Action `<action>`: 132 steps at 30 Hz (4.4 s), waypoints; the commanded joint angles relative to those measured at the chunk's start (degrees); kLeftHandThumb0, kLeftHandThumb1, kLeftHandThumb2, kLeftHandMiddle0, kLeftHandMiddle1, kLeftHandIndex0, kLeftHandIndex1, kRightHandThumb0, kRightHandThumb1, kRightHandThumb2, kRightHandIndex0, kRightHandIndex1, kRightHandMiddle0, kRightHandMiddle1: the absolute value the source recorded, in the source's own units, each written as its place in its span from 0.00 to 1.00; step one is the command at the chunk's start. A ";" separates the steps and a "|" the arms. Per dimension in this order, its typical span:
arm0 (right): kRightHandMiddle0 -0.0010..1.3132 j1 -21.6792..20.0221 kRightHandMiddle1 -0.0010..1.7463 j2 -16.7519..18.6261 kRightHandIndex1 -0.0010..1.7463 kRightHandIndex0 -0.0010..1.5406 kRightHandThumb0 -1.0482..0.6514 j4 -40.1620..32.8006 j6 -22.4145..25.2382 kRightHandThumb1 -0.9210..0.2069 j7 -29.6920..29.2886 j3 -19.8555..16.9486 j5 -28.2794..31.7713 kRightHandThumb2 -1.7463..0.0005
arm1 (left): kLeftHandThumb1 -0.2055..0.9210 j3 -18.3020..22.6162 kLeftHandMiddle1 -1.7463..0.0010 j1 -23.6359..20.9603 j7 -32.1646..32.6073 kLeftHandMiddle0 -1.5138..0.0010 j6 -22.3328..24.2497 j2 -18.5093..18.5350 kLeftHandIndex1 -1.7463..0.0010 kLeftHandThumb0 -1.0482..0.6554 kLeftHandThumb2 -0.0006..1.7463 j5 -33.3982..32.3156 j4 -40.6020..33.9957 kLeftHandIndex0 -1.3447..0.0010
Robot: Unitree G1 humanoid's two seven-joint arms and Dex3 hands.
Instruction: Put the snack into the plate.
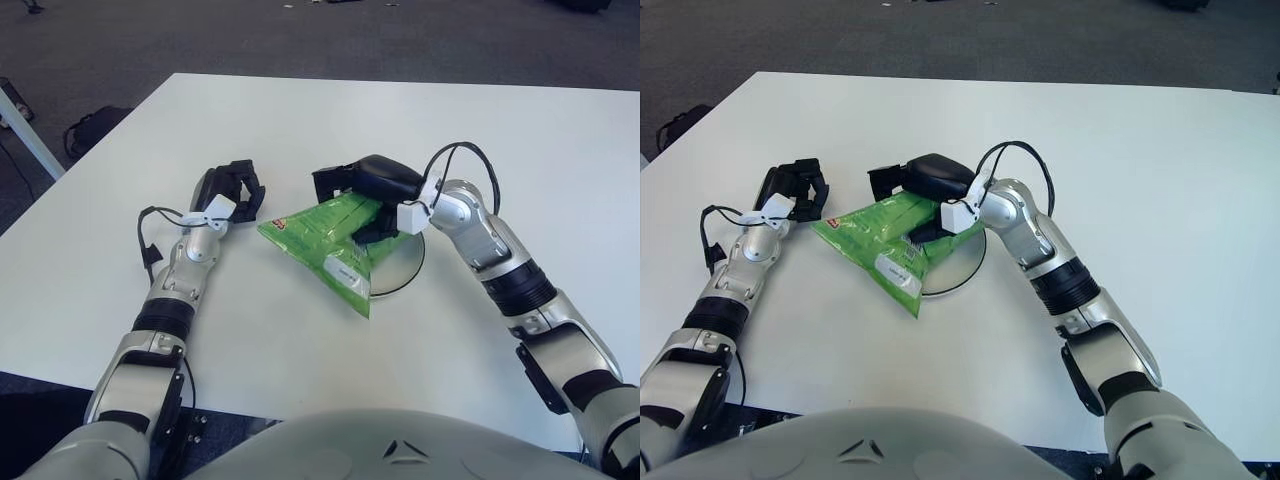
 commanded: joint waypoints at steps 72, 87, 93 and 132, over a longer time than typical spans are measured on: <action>0.00 -6.34 0.27 -4.26 0.22 0.09 0.33 19.35 29.62 0.31 4.36 -22.54 23.90 0.53 | 0.70 -1.01 0.00 4.36 -2.38 0.09 -0.32 -1.17 0.00 0.32 0.61 -0.86 7.78 0.17; 0.00 -3.31 0.72 2.63 0.64 0.17 0.22 24.14 30.99 0.00 -15.34 -28.76 23.61 0.55 | 0.70 -0.96 0.00 4.57 -2.96 0.08 0.59 -1.18 0.00 0.32 0.61 -1.20 7.27 0.16; 0.00 -2.38 0.82 4.63 0.68 0.20 0.22 26.26 28.74 0.00 -18.07 -31.78 25.54 0.52 | 0.70 -0.58 0.00 4.58 -3.42 0.08 0.25 -1.45 0.00 0.32 0.61 -2.05 7.56 0.15; 0.18 12.12 1.00 15.21 0.84 0.37 0.61 37.26 0.89 0.30 -37.99 -39.28 26.41 0.47 | 0.70 2.16 0.00 3.96 -6.95 0.08 -0.86 -2.87 0.00 0.33 0.59 -7.83 8.80 0.16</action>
